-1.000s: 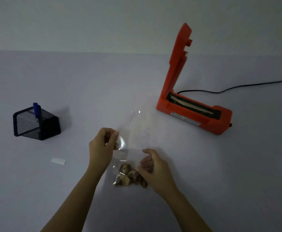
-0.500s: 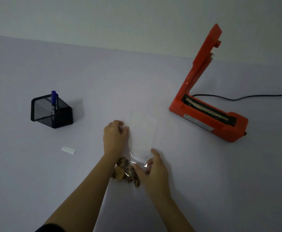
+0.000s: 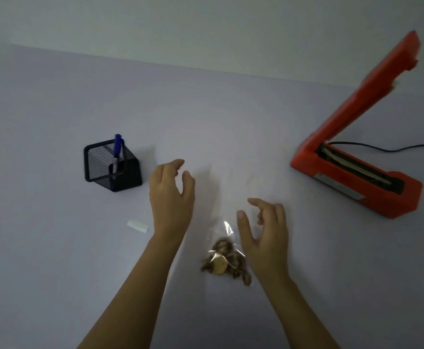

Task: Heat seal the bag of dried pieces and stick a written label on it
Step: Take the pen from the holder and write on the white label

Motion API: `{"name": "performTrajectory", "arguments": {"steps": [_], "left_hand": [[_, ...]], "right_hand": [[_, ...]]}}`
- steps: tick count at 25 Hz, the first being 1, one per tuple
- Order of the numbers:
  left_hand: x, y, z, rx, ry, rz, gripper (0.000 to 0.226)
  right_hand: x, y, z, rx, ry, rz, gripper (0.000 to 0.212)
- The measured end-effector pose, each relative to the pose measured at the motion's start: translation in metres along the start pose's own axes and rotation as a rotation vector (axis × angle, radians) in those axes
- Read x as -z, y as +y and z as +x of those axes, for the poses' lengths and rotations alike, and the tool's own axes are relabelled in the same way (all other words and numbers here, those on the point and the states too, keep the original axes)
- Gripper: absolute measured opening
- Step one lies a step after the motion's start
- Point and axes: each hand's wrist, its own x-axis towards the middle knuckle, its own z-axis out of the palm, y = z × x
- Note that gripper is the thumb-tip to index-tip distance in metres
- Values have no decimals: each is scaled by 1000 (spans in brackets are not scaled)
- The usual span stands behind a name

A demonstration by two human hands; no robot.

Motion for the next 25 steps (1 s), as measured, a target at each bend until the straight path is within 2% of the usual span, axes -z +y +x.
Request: {"name": "performTrajectory", "arguments": {"steps": [2, 4, 6, 9, 11, 14, 18, 21, 25], "left_hand": [[37, -22, 27, -68, 84, 20, 23], [62, -41, 51, -47, 116, 29, 28], [84, -71, 74, 90, 60, 29, 37], [90, -104, 91, 309, -111, -31, 46], [89, -113, 92, 383, -188, -154, 47], [88, -121, 90, 413, -190, -321, 45], [88, -127, 92, 431, -187, -373, 41], [90, -124, 93, 443, -188, -386, 43], [113, -118, 94, 249, -108, -301, 49]], "right_hand": [[-35, -29, 18, 58, -28, 39, 25], [-62, -52, 37, 101, -64, 52, 23], [-98, -79, 56, 158, -130, 49, 25], [-140, -111, 84, 189, -245, -3, 33], [-164, -127, 97, 180, -347, -49, 38], [-186, -139, 106, 195, -436, -92, 34], [-191, -147, 104, 191, -395, -27, 22], [-184, -156, 100, 103, -389, 111, 20], [-151, -170, 99, 135, -206, 186, 19]]}}
